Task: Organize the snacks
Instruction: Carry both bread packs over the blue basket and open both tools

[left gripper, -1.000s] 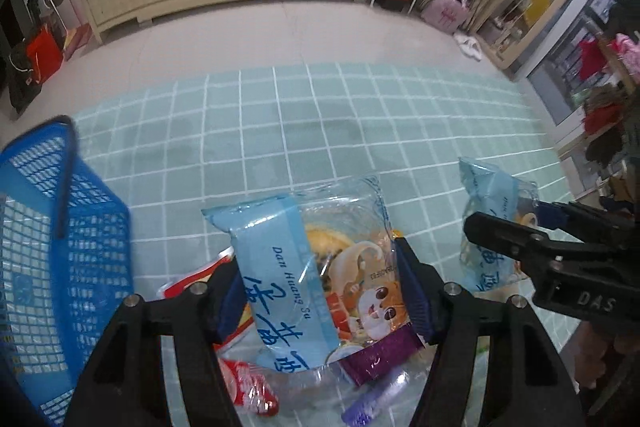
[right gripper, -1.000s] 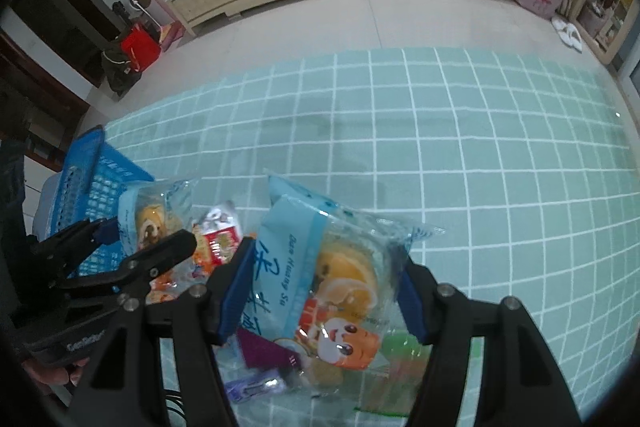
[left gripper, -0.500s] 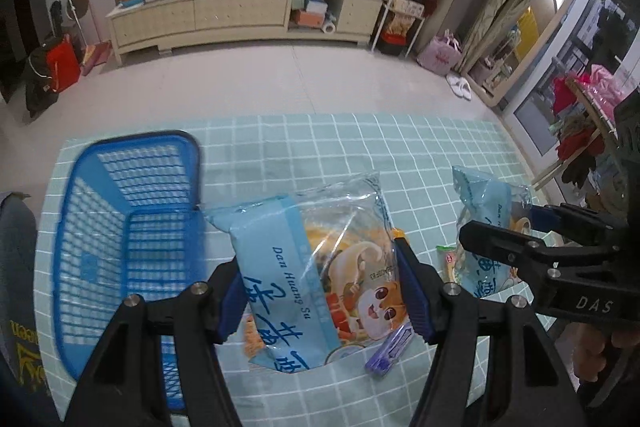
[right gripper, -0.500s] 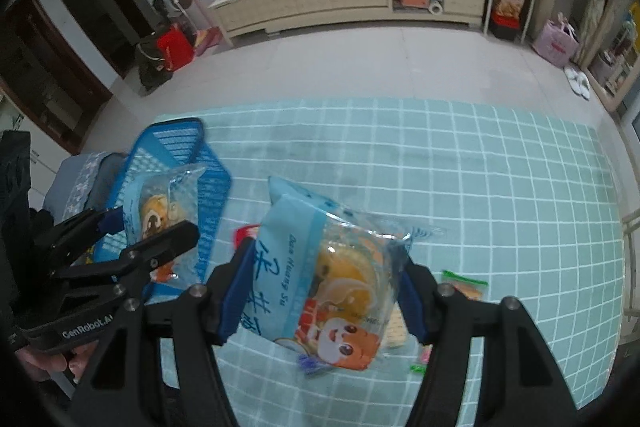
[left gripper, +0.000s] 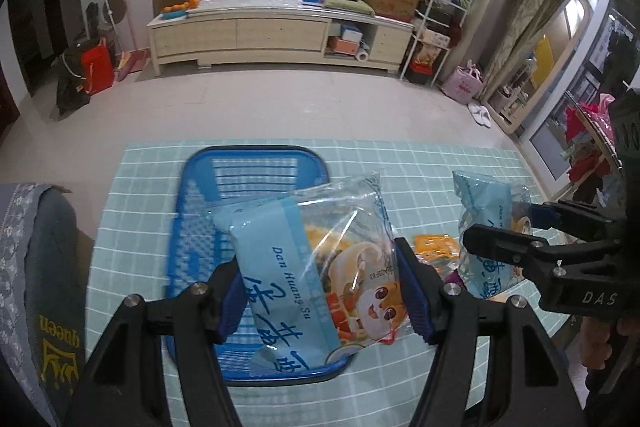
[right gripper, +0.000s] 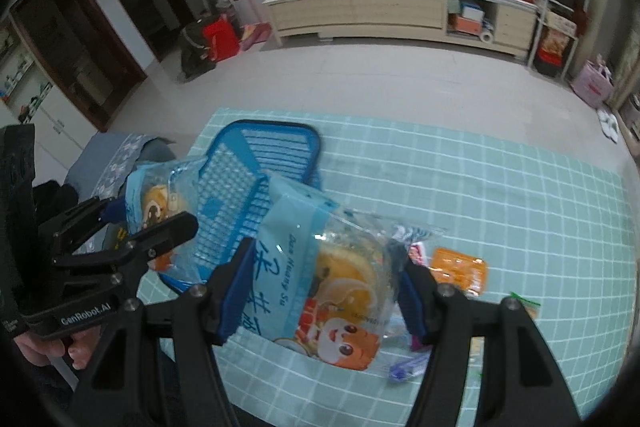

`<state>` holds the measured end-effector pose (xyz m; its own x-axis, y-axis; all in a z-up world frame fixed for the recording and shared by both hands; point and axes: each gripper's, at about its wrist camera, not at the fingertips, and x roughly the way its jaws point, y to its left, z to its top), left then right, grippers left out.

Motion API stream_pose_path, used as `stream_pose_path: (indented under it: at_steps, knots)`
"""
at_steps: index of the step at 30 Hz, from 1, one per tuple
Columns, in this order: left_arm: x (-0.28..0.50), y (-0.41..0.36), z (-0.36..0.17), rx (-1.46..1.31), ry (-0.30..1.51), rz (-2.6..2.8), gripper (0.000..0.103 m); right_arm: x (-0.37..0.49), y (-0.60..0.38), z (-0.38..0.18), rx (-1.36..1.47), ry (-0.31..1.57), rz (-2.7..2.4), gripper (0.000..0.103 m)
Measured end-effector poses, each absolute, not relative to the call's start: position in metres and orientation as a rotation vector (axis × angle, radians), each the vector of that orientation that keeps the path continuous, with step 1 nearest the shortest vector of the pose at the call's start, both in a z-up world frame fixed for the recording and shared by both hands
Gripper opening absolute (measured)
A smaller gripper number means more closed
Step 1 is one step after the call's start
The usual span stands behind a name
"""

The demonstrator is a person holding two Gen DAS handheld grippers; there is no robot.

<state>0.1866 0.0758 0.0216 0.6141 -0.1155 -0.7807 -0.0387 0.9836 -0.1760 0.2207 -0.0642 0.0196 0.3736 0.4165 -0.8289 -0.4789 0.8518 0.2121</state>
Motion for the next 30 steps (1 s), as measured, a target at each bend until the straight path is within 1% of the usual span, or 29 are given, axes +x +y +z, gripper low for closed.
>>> stream_pose_path:
  at_steps: [10,20,30]
  knots:
    - [0.187,0.125,0.007,-0.202,0.929,-0.021,0.064,0.228,0.002,0.006,-0.117,1.08,0.633,0.069]
    - [0.214,0.142,-0.021,-0.214,0.982,-0.03,0.064,0.255,0.034,-0.024,-0.141,1.145,0.601,0.069]
    - [0.254,0.151,-0.049,-0.215,1.063,-0.039,0.065,0.281,0.05,-0.035,-0.139,1.195,0.57,0.07]
